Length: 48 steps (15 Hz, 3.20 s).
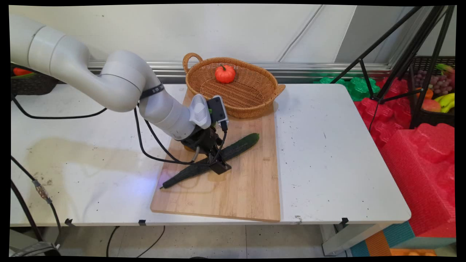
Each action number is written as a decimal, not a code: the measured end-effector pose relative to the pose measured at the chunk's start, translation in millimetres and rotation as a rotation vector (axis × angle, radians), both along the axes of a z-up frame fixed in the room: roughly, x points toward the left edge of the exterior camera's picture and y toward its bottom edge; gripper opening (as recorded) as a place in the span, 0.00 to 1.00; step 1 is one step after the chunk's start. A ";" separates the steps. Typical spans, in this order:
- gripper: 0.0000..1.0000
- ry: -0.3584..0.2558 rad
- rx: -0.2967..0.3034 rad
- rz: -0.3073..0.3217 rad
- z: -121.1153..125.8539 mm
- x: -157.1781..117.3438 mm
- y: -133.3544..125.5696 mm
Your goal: Pick up the cucumber from the cutting board, then place the picked object in the vegetable basket
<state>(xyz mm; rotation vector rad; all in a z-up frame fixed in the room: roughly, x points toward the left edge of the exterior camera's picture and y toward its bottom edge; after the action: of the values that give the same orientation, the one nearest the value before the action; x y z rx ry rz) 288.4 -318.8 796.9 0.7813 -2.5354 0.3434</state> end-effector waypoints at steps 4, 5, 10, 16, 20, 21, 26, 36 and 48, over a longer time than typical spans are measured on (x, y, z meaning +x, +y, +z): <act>0.00 0.002 0.008 0.018 -3.6 -1.4 0.9; 0.00 0.001 0.008 0.022 -3.5 -1.1 1.6; 0.00 -0.004 0.004 0.038 0.2 1.2 8.1; 0.00 0.040 -0.028 0.052 34.8 1.1 20.9; 0.00 0.072 -0.090 0.046 78.6 -0.3 24.7; 0.00 0.077 -0.118 0.042 94.9 -1.1 22.9; 0.00 0.081 -0.228 0.069 150.3 -0.8 -6.3; 0.00 -0.072 -0.348 0.085 183.8 15.8 -113.4; 0.00 -0.267 -0.259 0.044 141.5 41.8 -207.6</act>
<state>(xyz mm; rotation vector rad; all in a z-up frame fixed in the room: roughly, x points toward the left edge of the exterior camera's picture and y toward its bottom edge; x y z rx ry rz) 330.2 -526.5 938.4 0.7314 -2.6435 0.8216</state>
